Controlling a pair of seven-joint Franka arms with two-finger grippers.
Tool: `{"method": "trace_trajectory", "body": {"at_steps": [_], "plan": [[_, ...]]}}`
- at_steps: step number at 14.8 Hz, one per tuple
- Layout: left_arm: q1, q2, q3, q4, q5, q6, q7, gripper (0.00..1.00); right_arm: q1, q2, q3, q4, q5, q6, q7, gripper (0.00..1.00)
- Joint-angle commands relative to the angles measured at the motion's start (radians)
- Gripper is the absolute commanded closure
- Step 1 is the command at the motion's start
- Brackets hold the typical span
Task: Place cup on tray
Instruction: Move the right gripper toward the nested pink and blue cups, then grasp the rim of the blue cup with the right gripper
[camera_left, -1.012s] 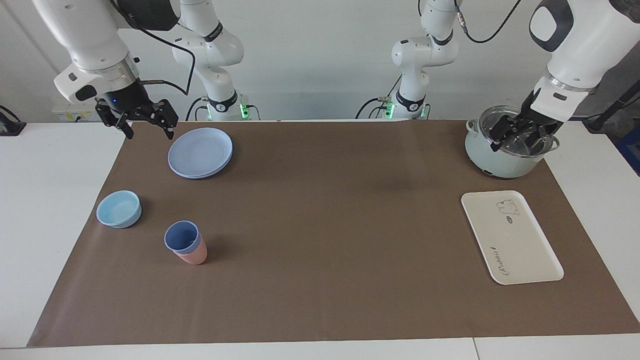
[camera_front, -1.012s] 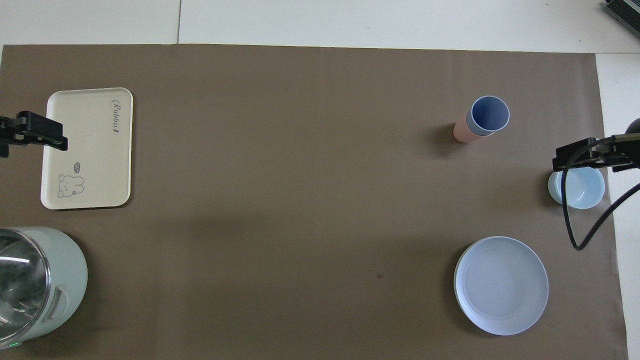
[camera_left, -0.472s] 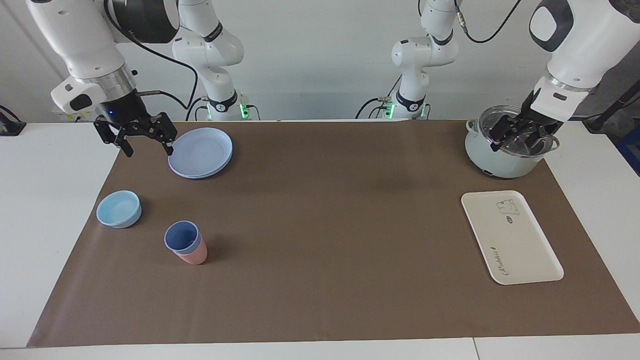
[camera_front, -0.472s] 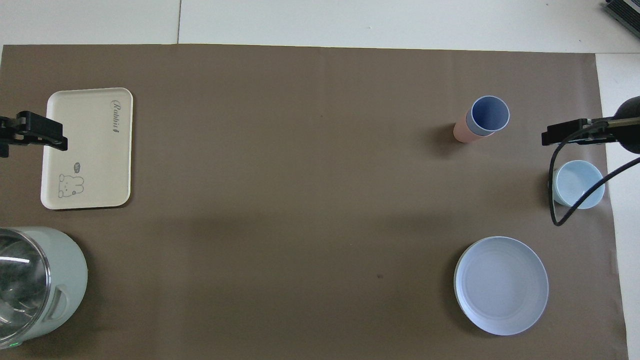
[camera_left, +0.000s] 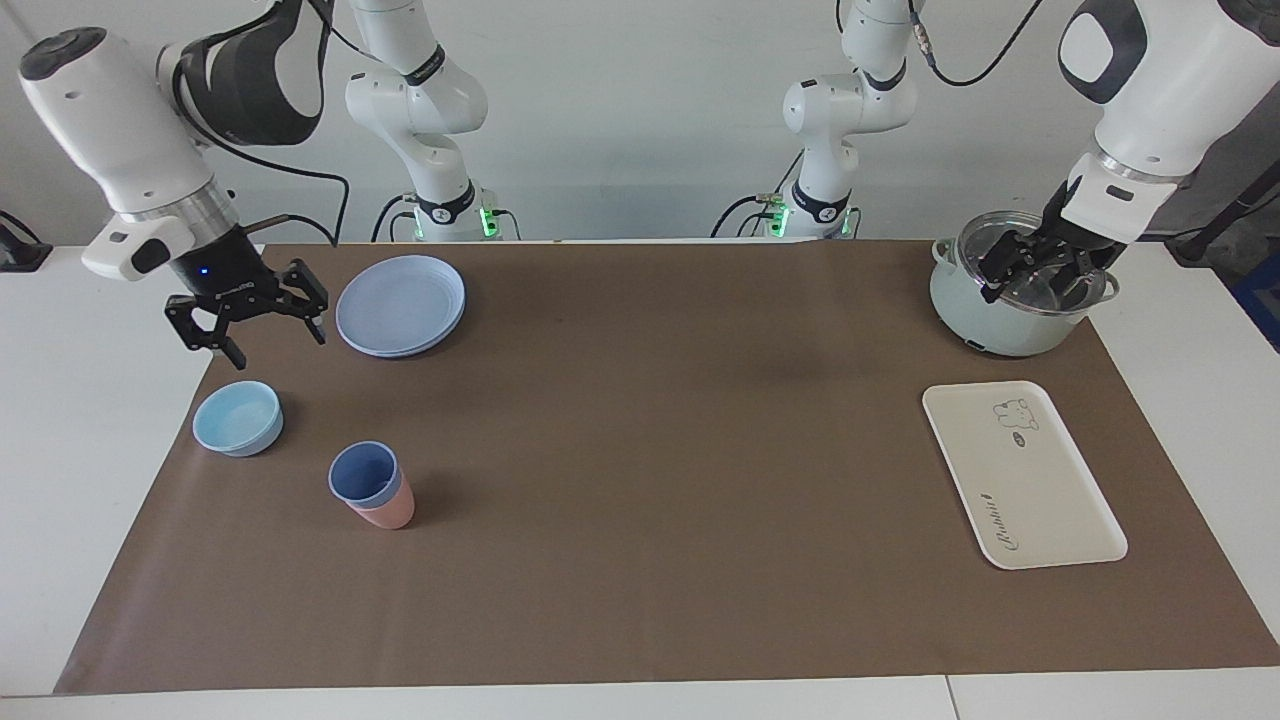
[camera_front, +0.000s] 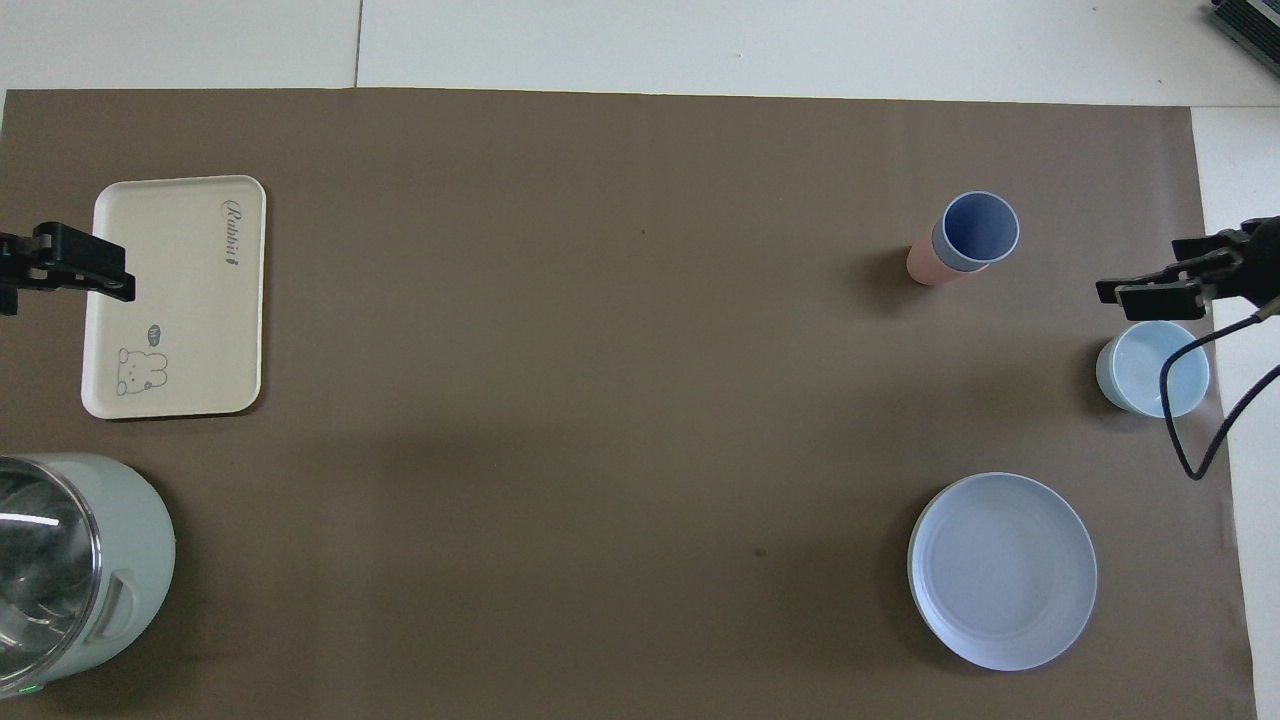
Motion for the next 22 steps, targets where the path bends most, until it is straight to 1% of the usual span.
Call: {"method": "trace_trajectory", "body": {"at_steps": [1, 3, 4, 7, 10, 12, 13, 15, 16, 17, 22], "plan": [[0.005, -0.033, 0.001, -0.039, -0.008, 0.016, 0.010, 0.00, -0.057, 0.020, 0.009, -0.099, 0.198, 0.116, -0.273, 0.00], [0.005, -0.033, 0.001, -0.039, -0.008, 0.016, 0.010, 0.00, -0.083, 0.082, 0.007, -0.104, 0.359, 0.148, -0.461, 0.00], [0.005, -0.033, -0.001, -0.039, -0.008, 0.016, 0.010, 0.00, -0.088, 0.109, 0.007, -0.105, 0.424, 0.169, -0.534, 0.00], [0.005, -0.033, 0.001, -0.039, -0.008, 0.016, 0.010, 0.00, -0.086, 0.182, 0.009, -0.116, 0.672, 0.194, -0.754, 0.00], [0.005, -0.033, -0.001, -0.039, -0.008, 0.016, 0.010, 0.00, -0.072, 0.205, 0.009, -0.148, 0.789, 0.226, -0.869, 0.00], [0.005, -0.033, -0.001, -0.039, -0.008, 0.016, 0.010, 0.00, -0.069, 0.233, 0.009, -0.153, 0.905, 0.229, -0.996, 0.00], [0.005, -0.033, 0.001, -0.039, -0.008, 0.016, 0.010, 0.00, -0.071, 0.250, 0.009, -0.153, 0.936, 0.219, -1.030, 0.00], [0.005, -0.033, -0.001, -0.039, -0.008, 0.015, 0.010, 0.00, -0.071, 0.297, 0.010, -0.153, 1.060, 0.206, -1.153, 0.00], [0.005, -0.033, 0.001, -0.039, -0.008, 0.015, 0.010, 0.00, -0.072, 0.329, 0.010, -0.151, 1.109, 0.182, -1.219, 0.00], [0.005, -0.033, -0.001, -0.039, -0.008, 0.016, 0.010, 0.00, -0.071, 0.339, 0.009, -0.153, 1.133, 0.170, -1.254, 0.00], [0.005, -0.033, -0.001, -0.039, -0.008, 0.016, 0.010, 0.00, -0.066, 0.351, 0.010, -0.154, 1.154, 0.165, -1.287, 0.00]]}}
